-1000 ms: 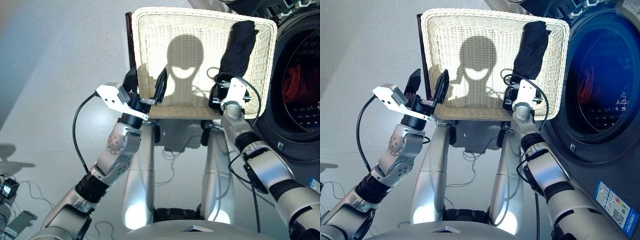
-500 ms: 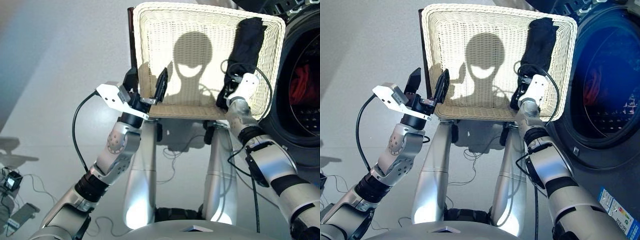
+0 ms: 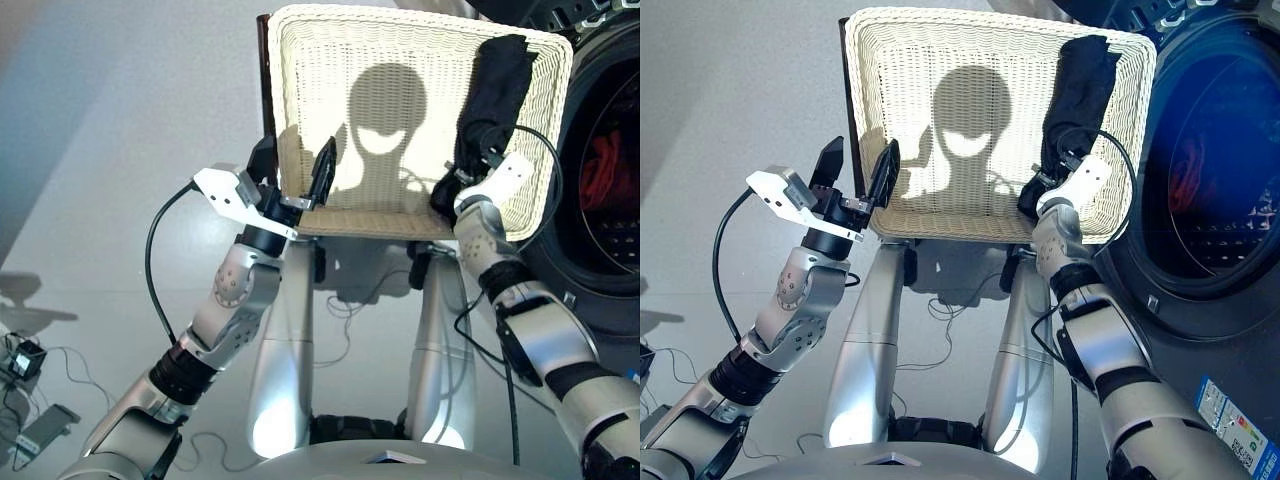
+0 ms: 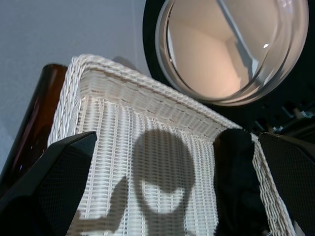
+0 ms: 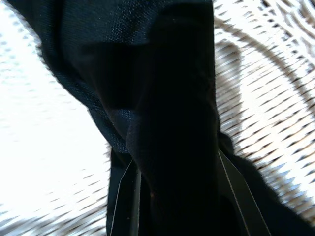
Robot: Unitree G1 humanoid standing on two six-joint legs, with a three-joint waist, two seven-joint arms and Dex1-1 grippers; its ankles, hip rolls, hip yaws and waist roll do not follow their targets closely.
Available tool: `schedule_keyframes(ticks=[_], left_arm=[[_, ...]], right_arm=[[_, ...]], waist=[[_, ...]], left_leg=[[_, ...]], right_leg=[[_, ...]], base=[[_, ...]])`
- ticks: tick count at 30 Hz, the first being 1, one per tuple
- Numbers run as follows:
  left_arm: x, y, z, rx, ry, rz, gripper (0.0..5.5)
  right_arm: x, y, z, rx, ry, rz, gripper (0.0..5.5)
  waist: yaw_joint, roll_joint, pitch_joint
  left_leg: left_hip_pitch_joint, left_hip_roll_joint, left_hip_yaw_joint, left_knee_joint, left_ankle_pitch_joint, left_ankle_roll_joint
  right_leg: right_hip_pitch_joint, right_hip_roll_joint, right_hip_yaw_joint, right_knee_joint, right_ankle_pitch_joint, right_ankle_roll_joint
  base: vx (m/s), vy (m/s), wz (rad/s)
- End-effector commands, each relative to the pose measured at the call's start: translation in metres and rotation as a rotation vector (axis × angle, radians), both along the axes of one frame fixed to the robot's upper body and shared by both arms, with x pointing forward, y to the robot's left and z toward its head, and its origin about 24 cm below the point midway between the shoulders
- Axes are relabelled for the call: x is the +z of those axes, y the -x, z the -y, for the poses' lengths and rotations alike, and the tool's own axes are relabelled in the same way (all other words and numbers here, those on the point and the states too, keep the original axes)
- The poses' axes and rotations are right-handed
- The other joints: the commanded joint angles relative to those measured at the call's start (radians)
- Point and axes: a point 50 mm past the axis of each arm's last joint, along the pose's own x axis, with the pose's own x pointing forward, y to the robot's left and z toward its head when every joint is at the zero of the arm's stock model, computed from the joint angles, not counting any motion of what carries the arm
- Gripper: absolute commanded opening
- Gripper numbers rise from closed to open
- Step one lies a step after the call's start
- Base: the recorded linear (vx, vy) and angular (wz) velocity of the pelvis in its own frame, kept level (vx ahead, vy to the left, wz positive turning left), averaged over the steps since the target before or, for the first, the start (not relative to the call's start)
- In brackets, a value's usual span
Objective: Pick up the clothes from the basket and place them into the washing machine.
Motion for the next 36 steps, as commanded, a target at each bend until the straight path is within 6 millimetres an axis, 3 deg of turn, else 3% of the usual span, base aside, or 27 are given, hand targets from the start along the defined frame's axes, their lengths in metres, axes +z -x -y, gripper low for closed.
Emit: schedule_keyframes(ticks=[1,2,3,6,8,11,15,19,28,36], left_arm=[[0.012,0.014,-0.004,0.006,0.036,0.077,5.5],[0.017,0.013,-0.005,0.017,0.037,0.1,5.5],[0.018,0.013,-0.006,0.032,0.053,0.104,5.5],[0.021,0.012,-0.008,0.066,0.083,0.11,5.5],[0.022,0.014,-0.009,0.081,0.096,0.119,5.5],[0.025,0.017,-0.01,0.094,0.116,0.133,5.5],[0.032,0.021,-0.007,0.074,0.113,0.175,5.5],[0.037,0.024,-0.003,0.052,0.09,0.209,5.5],[0.044,0.024,-0.002,0.043,0.051,0.259,5.5],[0.042,0.027,-0.004,-0.024,0.003,0.262,5.5]], right_arm=[[0.02,0.017,0.014,-0.071,-0.076,0.203,0.0],[0.031,0.02,0.017,-0.089,-0.112,0.269,0.0],[0.038,0.028,0.016,-0.119,-0.23,0.362,0.0],[0.031,0.048,0.013,-0.176,-0.446,0.461,0.0],[0.032,0.061,0.02,-0.251,-0.45,0.503,0.0],[0.038,0.074,0.046,-0.527,-0.49,0.564,0.0],[0.039,0.076,0.072,-0.768,-0.497,0.524,0.0],[0.048,0.071,0.098,-0.945,-0.415,0.44,0.0],[0.091,0.058,0.143,-1.043,-0.194,0.378,0.0],[0.118,0.049,0.202,-0.913,0.323,0.071,0.0]], waist=[[-0.03,-0.001,-0.017],[-0.036,-0.005,-0.017],[-0.044,-0.008,-0.017],[-0.06,-0.016,-0.017],[-0.071,-0.021,-0.017],[-0.078,-0.016,-0.017],[-0.074,-0.01,-0.017],[-0.064,-0.007,-0.017],[-0.041,-0.006,-0.017],[-0.016,-0.011,-0.017]], left_leg=[[0.063,0.0,0.056,-0.005,-0.071,0.008],[0.033,0.001,0.059,-0.019,-0.036,0.012],[0.035,0.0,0.06,-0.018,-0.039,0.014],[0.036,-0.004,0.06,-0.015,-0.044,0.02],[0.038,-0.005,0.061,-0.014,-0.047,0.022],[0.043,-0.01,0.059,-0.011,-0.056,0.026],[0.051,-0.015,0.054,-0.008,-0.063,0.03],[0.054,-0.016,0.051,-0.005,-0.069,0.029],[0.054,-0.017,0.043,0.002,-0.068,0.025],[0.045,-0.01,0.045,0.004,-0.062,0.012]], right_leg=[[0.016,0.023,-0.012,-0.031,0.006,-0.018],[-0.012,0.024,-0.014,-0.049,0.041,-0.022],[-0.01,0.024,-0.013,-0.048,0.038,-0.021],[-0.011,0.026,-0.009,-0.044,0.034,-0.019],[-0.009,0.025,-0.008,-0.042,0.031,-0.018],[-0.004,0.026,-0.008,-0.039,0.023,-0.017],[0.007,0.025,-0.009,-0.039,0.016,-0.016],[0.01,0.024,-0.009,-0.038,0.016,-0.016],[0.018,0.024,-0.01,-0.036,0.02,-0.015],[0.009,0.019,-0.015,-0.036,0.035,-0.014]], base=[[-0.079,0.011,-0.017],[-0.075,0.017,-0.017],[-0.075,0.01,0.003],[0.0,0.0,0.0],[0.0,0.0,0.0],[0.0,0.0,0.0],[0.0,0.0,0.0],[0.0,0.0,0.0],[0.0,0.0,0.0],[0.0,0.0,0.0]])
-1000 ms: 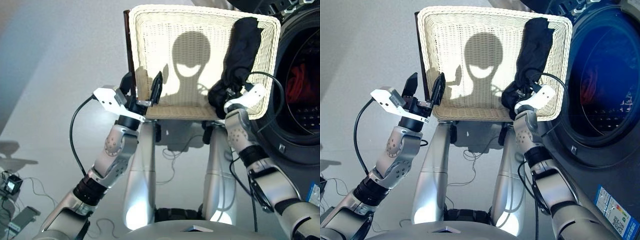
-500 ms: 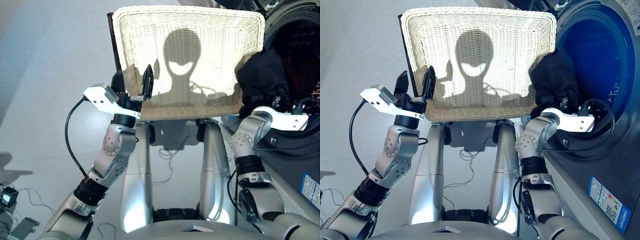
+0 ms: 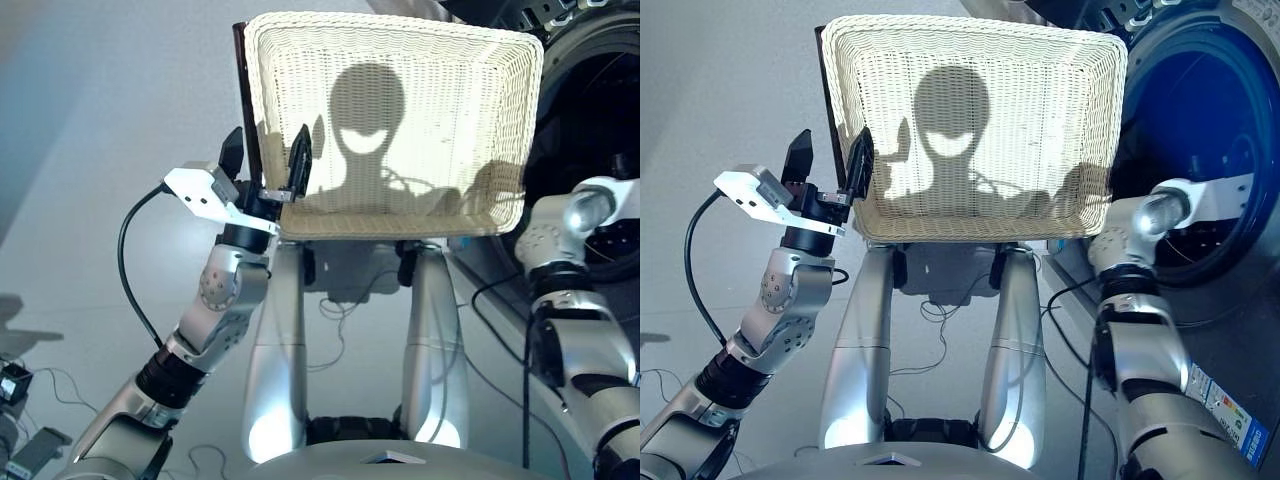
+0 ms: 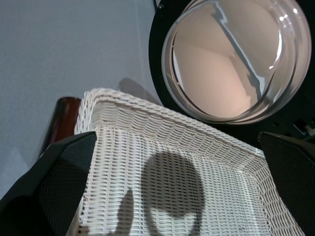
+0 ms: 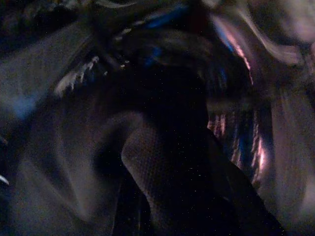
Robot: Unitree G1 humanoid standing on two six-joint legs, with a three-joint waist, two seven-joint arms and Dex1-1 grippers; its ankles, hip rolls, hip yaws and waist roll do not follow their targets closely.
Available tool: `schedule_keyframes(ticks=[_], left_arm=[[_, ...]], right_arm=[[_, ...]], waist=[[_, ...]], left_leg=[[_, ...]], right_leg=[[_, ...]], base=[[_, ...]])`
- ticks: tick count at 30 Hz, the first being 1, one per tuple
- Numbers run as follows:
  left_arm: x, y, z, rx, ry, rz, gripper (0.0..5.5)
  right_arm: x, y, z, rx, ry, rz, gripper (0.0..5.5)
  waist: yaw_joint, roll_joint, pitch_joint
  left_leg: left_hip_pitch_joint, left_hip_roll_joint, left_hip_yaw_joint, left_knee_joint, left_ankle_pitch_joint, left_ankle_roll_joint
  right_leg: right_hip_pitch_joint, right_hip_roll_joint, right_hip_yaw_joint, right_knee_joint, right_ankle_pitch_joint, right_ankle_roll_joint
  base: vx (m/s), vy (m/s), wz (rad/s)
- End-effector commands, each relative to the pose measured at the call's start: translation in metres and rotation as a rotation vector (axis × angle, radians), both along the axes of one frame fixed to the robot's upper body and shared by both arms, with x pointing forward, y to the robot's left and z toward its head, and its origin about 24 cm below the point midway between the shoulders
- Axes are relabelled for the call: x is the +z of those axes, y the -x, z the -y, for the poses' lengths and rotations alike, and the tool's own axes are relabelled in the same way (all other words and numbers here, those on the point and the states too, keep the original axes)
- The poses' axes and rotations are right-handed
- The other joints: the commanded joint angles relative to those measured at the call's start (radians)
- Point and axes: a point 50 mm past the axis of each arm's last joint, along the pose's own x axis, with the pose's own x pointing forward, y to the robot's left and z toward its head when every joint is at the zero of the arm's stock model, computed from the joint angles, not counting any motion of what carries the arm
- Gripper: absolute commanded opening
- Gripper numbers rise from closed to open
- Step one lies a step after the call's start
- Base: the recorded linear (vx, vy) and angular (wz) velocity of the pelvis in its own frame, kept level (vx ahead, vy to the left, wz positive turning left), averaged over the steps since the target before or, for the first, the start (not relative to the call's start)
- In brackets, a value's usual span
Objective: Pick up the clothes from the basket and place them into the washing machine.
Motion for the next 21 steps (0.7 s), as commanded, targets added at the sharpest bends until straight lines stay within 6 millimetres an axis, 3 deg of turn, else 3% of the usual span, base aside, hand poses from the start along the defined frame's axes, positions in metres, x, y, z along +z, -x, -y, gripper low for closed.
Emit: schedule_keyframes(ticks=[1,9,17,18,19,21], left_arm=[[0.024,0.025,0.01,-0.124,0.018,0.169,5.5],[0.025,0.027,0.008,-0.133,-0.022,0.166,5.5],[0.025,0.027,0.008,-0.129,-0.026,0.168,5.5],[0.025,0.027,0.009,-0.129,-0.026,0.168,5.5],[0.026,0.027,0.009,-0.13,-0.026,0.169,5.5],[0.026,0.026,0.009,-0.13,-0.016,0.171,5.5]], right_arm=[[0.054,0.013,0.038,-0.011,0.202,-0.045,0.0],[0.078,0.027,0.066,-0.084,0.183,-0.101,0.0],[0.072,0.048,0.087,-0.179,0.122,-0.141,0.0],[0.072,0.048,0.087,-0.179,0.121,-0.141,1.4],[0.07,0.048,0.087,-0.171,0.115,-0.142,5.5],[0.067,0.044,0.084,-0.155,0.108,-0.144,5.5]], waist=[[0.01,0.012,-0.017],[0.011,0.013,-0.017],[0.007,0.016,-0.017],[0.008,0.016,-0.017],[0.007,0.015,-0.017],[0.007,0.013,-0.017]], left_leg=[[0.046,-0.006,0.052,-0.022,-0.054,0.001],[0.044,-0.004,0.056,-0.021,-0.052,-0.006],[0.05,-0.005,0.053,-0.024,-0.053,-0.009],[0.051,-0.005,0.053,-0.024,-0.053,-0.009],[0.052,-0.005,0.053,-0.024,-0.053,-0.009],[0.056,-0.005,0.054,-0.028,-0.052,-0.008]], right_leg=[[-0.007,0.02,-0.008,-0.036,0.039,-0.016],[-0.011,0.017,-0.015,-0.028,0.036,-0.016],[-0.005,0.015,-0.015,-0.029,0.033,-0.016],[-0.005,0.016,-0.015,-0.029,0.033,-0.016],[-0.004,0.016,-0.015,-0.03,0.034,-0.016],[-0.002,0.016,-0.016,-0.032,0.036,-0.016]], base=[[0.0,0.0,0.0],[0.0,0.0,0.0],[0.0,0.0,0.0],[0.0,0.0,0.0],[0.0,0.0,0.0],[0.0,0.0,0.0]])
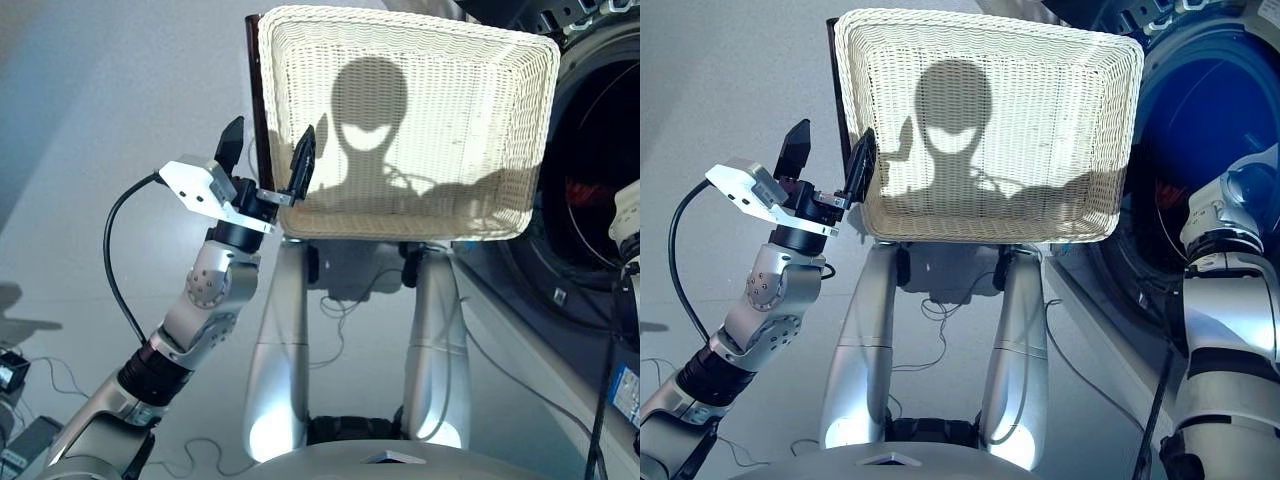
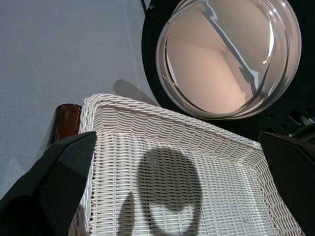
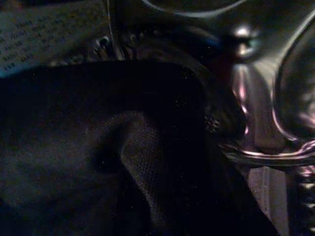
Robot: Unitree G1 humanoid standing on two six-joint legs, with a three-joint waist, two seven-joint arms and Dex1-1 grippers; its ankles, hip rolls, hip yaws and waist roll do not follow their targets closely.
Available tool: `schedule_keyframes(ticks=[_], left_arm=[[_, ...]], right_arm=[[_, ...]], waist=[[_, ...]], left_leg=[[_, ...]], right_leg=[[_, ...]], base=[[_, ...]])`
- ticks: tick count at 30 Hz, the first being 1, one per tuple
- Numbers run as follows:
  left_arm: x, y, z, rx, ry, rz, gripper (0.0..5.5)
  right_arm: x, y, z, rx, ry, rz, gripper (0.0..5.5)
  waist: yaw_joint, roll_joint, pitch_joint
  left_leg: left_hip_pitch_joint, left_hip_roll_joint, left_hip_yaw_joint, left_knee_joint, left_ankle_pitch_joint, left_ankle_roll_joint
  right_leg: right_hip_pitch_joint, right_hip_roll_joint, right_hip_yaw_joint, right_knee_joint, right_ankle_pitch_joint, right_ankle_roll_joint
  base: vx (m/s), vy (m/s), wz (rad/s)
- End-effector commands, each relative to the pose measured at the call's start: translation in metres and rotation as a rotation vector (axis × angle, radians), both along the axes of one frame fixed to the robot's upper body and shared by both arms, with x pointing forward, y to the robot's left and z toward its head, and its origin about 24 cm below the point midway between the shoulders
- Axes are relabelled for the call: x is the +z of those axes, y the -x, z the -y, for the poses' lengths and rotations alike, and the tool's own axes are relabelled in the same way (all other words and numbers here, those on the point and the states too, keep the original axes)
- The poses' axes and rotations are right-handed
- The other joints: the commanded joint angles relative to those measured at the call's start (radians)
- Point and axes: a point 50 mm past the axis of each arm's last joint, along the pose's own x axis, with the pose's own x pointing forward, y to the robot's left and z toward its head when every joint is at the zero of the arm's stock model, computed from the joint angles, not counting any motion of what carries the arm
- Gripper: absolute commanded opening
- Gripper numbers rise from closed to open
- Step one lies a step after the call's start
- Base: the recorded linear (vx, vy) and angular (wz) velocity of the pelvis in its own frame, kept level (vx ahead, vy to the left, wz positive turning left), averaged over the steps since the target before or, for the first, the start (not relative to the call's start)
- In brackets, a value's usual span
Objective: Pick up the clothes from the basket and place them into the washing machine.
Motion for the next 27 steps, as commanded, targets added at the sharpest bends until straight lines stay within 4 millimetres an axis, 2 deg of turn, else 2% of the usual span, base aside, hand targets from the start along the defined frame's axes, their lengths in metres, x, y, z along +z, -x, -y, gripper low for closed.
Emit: schedule_keyframes(ticks=[1,5,8,11,16,18,21,23,24,25,27], left_arm=[[0.022,0.024,0.012,-0.104,0.059,0.132,5.5],[0.022,0.023,0.012,-0.103,0.067,0.133,5.5],[0.023,0.023,0.012,-0.093,0.085,0.136,5.5],[0.025,0.022,0.01,-0.072,0.098,0.147,5.5],[0.023,0.02,0.007,-0.048,0.115,0.137,5.5],[0.022,0.019,0.006,-0.046,0.107,0.133,5.5],[0.02,0.02,0.004,-0.055,0.094,0.13,5.5],[0.019,0.02,0.003,-0.056,0.088,0.127,5.5],[0.016,0.021,0.002,-0.062,0.067,0.119,5.5],[0.016,0.021,0.002,-0.061,0.067,0.119,5.5],[0.012,0.021,0.002,-0.071,0.031,0.107,5.5]], right_arm=[[0.035,0.038,0.042,-0.159,0.071,0.073,5.5],[0.029,0.03,0.034,-0.124,0.082,0.063,5.5],[0.019,0.003,-0.001,0.029,0.163,0.077,5.5],[0.007,-0.016,-0.052,0.225,0.293,0.109,5.5],[-0.012,-0.018,-0.113,0.458,0.424,0.147,5.5],[-0.017,-0.016,-0.139,0.603,0.571,0.096,5.5],[-0.03,-0.013,-0.162,0.784,0.72,0.005,5.5],[-0.033,-0.011,-0.167,0.822,0.753,-0.011,5.5],[-0.037,-0.007,-0.185,0.947,0.853,-0.042,5.5],[-0.037,-0.007,-0.185,0.947,0.853,-0.043,5.5],[-0.042,0.0,-0.204,1.081,0.976,-0.078,5.5]], waist=[[0.004,0.013,-0.017],[0.003,0.013,-0.017],[-0.006,0.006,-0.017],[-0.019,-0.006,-0.017],[-0.029,-0.012,-0.017],[-0.03,-0.015,-0.017],[-0.027,-0.014,-0.017],[-0.027,-0.014,-0.017],[-0.025,-0.015,-0.017],[-0.026,-0.015,-0.017],[-0.025,-0.014,-0.017]], left_leg=[[0.072,0.004,0.058,-0.034,-0.05,-0.012],[0.075,0.004,0.06,-0.04,-0.048,-0.01],[0.077,0.007,0.062,-0.051,-0.04,-0.007],[0.074,0.008,0.064,-0.058,-0.035,-0.003],[0.07,0.008,0.07,-0.066,-0.029,0.003],[0.068,0.008,0.07,-0.069,-0.025,0.004],[0.065,0.009,0.068,-0.073,-0.019,0.004],[0.066,0.009,0.068,-0.074,-0.018,0.004],[0.067,0.01,0.069,-0.076,-0.015,0.004],[0.068,0.01,0.069,-0.077,-0.015,0.004],[0.081,0.01,0.07,-0.084,-0.013,0.003]], right_leg=[[0.006,0.029,-0.011,-0.033,0.04,-0.023],[0.01,0.031,-0.01,-0.041,0.046,-0.022],[0.013,0.035,-0.009,-0.055,0.052,-0.023],[0.008,0.04,-0.005,-0.064,0.059,-0.023],[0.0,0.044,0.001,-0.068,0.066,-0.024],[-0.002,0.043,0.003,-0.072,0.07,-0.023],[-0.005,0.043,0.003,-0.075,0.076,-0.021],[-0.005,0.042,0.004,-0.075,0.077,-0.02],[-0.005,0.042,0.005,-0.076,0.08,-0.019],[-0.005,0.042,0.005,-0.076,0.08,-0.019],[0.007,0.039,0.005,-0.08,0.08,-0.017]], base=[[0.0,0.0,0.0],[0.0,0.0,0.0],[0.0,0.0,0.0],[0.0,0.0,0.0],[0.0,0.0,0.0],[0.0,0.0,0.0],[0.0,0.0,0.0],[0.0,0.0,0.0],[0.0,0.0,0.0],[0.0,0.0,0.0],[0.0,0.0,0.0]])
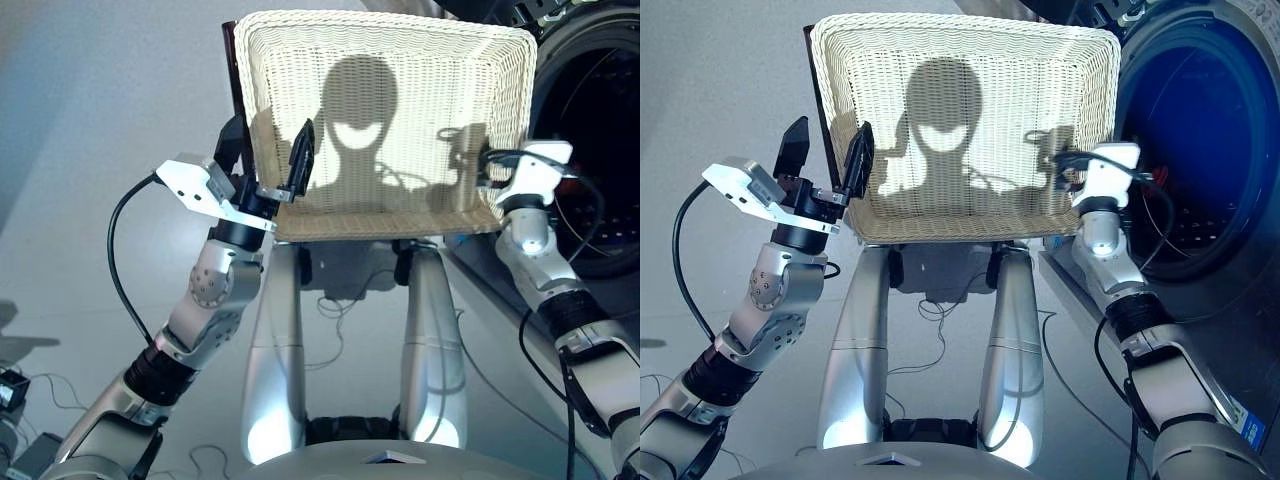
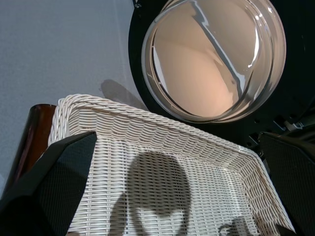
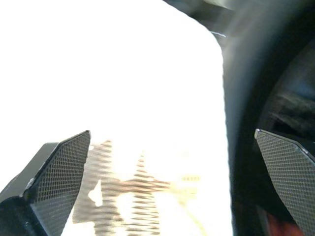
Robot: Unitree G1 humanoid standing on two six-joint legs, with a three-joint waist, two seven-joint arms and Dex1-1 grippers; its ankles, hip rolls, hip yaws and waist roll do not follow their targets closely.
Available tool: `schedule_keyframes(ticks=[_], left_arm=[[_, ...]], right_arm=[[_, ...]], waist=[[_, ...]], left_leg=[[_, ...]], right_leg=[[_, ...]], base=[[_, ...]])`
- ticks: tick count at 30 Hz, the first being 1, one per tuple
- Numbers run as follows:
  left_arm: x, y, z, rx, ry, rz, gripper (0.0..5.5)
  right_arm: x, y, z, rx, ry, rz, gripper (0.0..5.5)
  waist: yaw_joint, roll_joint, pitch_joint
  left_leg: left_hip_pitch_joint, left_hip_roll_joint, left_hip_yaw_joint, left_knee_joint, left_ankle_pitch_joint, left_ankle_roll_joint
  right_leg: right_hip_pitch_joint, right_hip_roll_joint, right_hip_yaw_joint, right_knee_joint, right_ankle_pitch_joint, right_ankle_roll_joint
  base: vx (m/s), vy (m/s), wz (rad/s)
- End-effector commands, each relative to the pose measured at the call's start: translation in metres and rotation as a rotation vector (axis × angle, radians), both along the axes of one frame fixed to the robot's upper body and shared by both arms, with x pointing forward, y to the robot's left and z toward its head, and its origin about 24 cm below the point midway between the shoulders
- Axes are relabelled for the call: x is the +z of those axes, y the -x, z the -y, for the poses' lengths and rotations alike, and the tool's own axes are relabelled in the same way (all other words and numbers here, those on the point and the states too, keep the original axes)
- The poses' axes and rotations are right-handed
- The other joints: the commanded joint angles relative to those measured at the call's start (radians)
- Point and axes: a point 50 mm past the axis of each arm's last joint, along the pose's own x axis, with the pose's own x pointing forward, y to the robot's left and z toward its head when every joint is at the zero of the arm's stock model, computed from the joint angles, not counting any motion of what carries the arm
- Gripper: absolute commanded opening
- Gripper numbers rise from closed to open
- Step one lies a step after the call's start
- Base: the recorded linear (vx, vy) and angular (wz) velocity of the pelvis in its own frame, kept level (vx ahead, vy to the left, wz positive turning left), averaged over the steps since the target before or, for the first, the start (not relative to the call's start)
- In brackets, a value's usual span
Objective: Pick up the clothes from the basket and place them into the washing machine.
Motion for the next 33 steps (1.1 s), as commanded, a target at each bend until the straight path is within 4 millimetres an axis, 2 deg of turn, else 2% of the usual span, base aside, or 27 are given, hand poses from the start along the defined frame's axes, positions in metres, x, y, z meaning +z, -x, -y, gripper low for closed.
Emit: schedule_keyframes(ticks=[1,5,8,11,13,14,18,21,22,23,24,28,33], left_arm=[[0.012,0.019,0.003,-0.074,-0.008,0.109,5.5],[0.007,0.016,0.004,-0.072,-0.023,0.092,5.5],[-0.007,0.008,0.001,-0.061,-0.058,0.044,5.5],[-0.02,0.003,-0.006,-0.026,-0.071,-0.016,5.5],[-0.037,-0.002,-0.011,0.014,-0.12,-0.07,5.5],[-0.051,-0.007,-0.016,0.029,-0.128,-0.133,5.5],[-0.102,-0.015,-0.029,0.03,-0.198,-0.325,5.5],[-0.147,-0.012,-0.045,0.091,-0.28,-0.485,5.5],[-0.147,-0.012,-0.045,0.091,-0.28,-0.485,5.5],[-0.161,-0.007,-0.052,0.117,-0.297,-0.539,5.5],[-0.178,0.0,-0.058,0.146,-0.306,-0.608,5.5],[-0.228,0.035,-0.089,0.255,-0.359,-0.847,5.5],[-0.276,0.086,-0.113,0.375,-0.383,-1.124,5.5]], right_arm=[[0.019,0.012,-0.017,0.186,0.175,0.073,5.5],[0.009,0.02,-0.029,0.266,0.125,0.037,5.5],[-0.004,0.035,-0.04,0.347,0.097,0.017,5.5],[-0.019,0.047,-0.036,0.332,-0.015,-0.031,5.5],[-0.036,0.053,-0.033,0.301,-0.1,-0.081,5.5],[-0.053,0.056,-0.031,0.283,-0.178,-0.158,5.5],[-0.095,0.063,-0.012,0.19,-0.24,-0.327,5.5],[-0.129,0.075,0.006,0.085,-0.307,-0.452,5.5],[-0.129,0.075,0.006,0.085,-0.307,-0.452,5.5],[-0.141,0.083,0.009,0.057,-0.383,-0.493,5.5],[-0.157,0.092,0.012,0.023,-0.408,-0.554,5.5],[-0.201,0.125,0.017,-0.082,-0.466,-0.737,5.5],[-0.239,0.167,0.02,-0.19,-0.513,-0.931,5.5]], waist=[[0.009,-0.005,-0.017],[0.008,-0.004,-0.017],[0.005,0.0,-0.017],[-0.001,0.005,-0.017],[-0.005,0.008,-0.017],[-0.008,0.006,-0.017],[-0.014,0.001,-0.017],[-0.017,-0.003,-0.025],[-0.017,-0.002,-0.026],[-0.018,-0.007,-0.053],[-0.018,-0.012,-0.079],[-0.022,-0.031,-0.175],[-0.031,-0.045,-0.29]], left_leg=[[0.078,-0.01,0.061,-0.081,-0.005,0.003],[0.107,-0.01,0.067,-0.088,-0.003,0.001],[0.208,-0.007,0.078,-0.128,-0.004,-0.001],[0.317,-0.014,0.081,-0.175,-0.002,-0.002],[0.408,-0.017,0.081,-0.216,-0.003,-0.001],[0.461,-0.017,0.083,-0.242,-0.001,-0.002],[0.657,-0.022,0.075,-0.334,0.009,-0.005],[0.809,-0.025,0.069,-0.404,0.013,-0.007],[0.808,-0.025,0.068,-0.407,0.016,-0.008],[0.837,-0.022,0.07,-0.428,0.017,-0.009],[0.867,-0.02,0.072,-0.453,0.018,-0.01],[0.975,-0.01,0.087,-0.529,0.021,-0.009],[1.083,0.002,0.112,-0.625,0.037,-0.008]], right_leg=[[0.007,0.019,-0.003,-0.061,0.07,-0.013],[0.033,0.016,-0.005,-0.066,0.069,-0.01],[0.125,0.007,-0.018,-0.091,0.065,-0.003],[0.232,0.002,-0.031,-0.128,0.07,0.004],[0.32,0.001,-0.046,-0.173,0.073,0.008],[0.372,0.003,-0.051,-0.201,0.079,0.011],[0.577,0.006,-0.073,-0.301,0.092,0.02],[0.743,0.009,-0.092,-0.38,0.1,0.028],[0.743,0.009,-0.092,-0.383,0.102,0.027],[0.773,0.009,-0.093,-0.407,0.106,0.031],[0.8,0.008,-0.098,-0.432,0.109,0.033],[0.895,0.019,-0.091,-0.515,0.125,0.039],[0.996,0.017,-0.079,-0.619,0.163,0.051]], base=[[0.0,0.0,0.0],[0.0,0.0,0.0],[0.07,0.004,-0.028],[0.109,0.02,-0.045],[0.129,0.038,-0.04],[0.124,0.031,-0.041],[0.136,0.008,-0.043],[0.142,0.023,0.042],[0.133,0.024,0.028],[0.138,0.016,0.003],[0.205,0.026,-0.004],[0.173,0.028,-0.055],[0.152,0.034,-0.173]])
